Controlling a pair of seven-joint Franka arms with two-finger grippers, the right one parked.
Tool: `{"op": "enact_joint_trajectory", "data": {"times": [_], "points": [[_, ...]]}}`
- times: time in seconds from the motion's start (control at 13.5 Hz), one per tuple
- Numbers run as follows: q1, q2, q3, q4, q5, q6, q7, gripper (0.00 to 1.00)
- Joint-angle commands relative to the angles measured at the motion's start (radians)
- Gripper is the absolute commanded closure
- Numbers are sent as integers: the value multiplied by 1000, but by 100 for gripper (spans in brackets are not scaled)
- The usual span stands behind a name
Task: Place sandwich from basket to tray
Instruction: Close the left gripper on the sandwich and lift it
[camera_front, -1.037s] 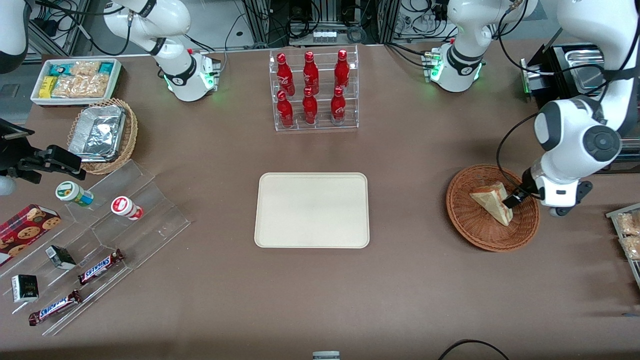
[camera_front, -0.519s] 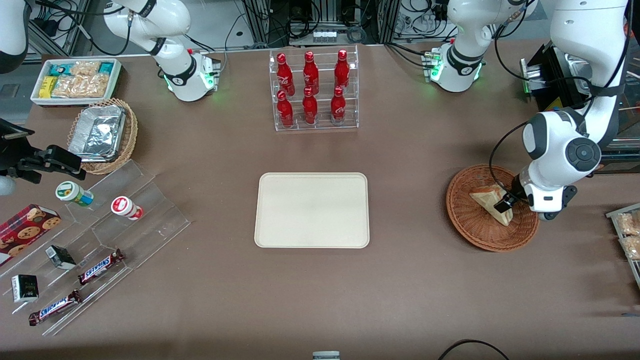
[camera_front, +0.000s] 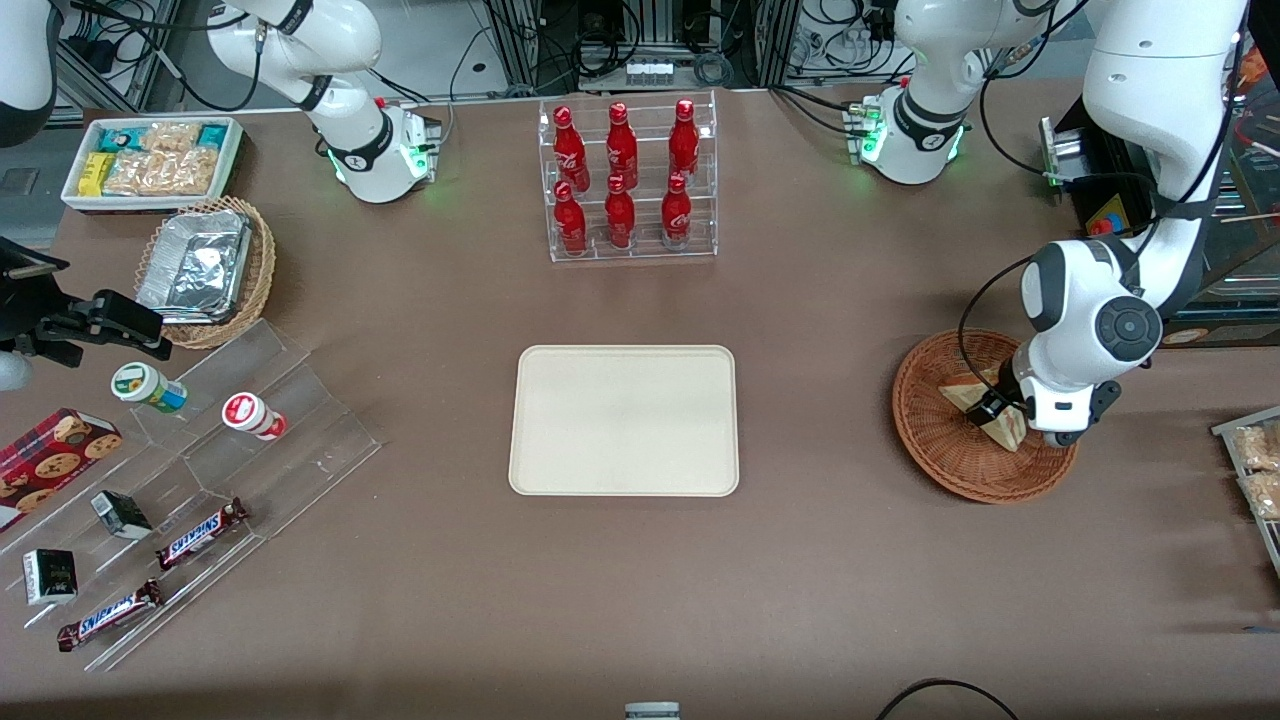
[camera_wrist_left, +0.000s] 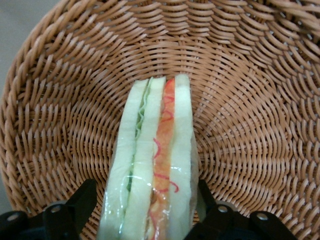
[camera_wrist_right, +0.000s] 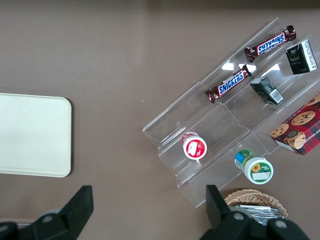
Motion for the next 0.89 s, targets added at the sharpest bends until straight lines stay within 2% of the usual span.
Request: {"op": "enact_joint_trajectory", "data": {"times": [0.0, 0.37, 0.59, 0.81], "points": [[-12, -9, 4, -2, -1, -16, -1, 33], [-8, -73, 0, 27, 5, -120, 5, 55], [-37, -70, -2, 124, 4, -231, 5, 61], [-47, -66, -8, 259, 1, -355, 10, 62]]}}
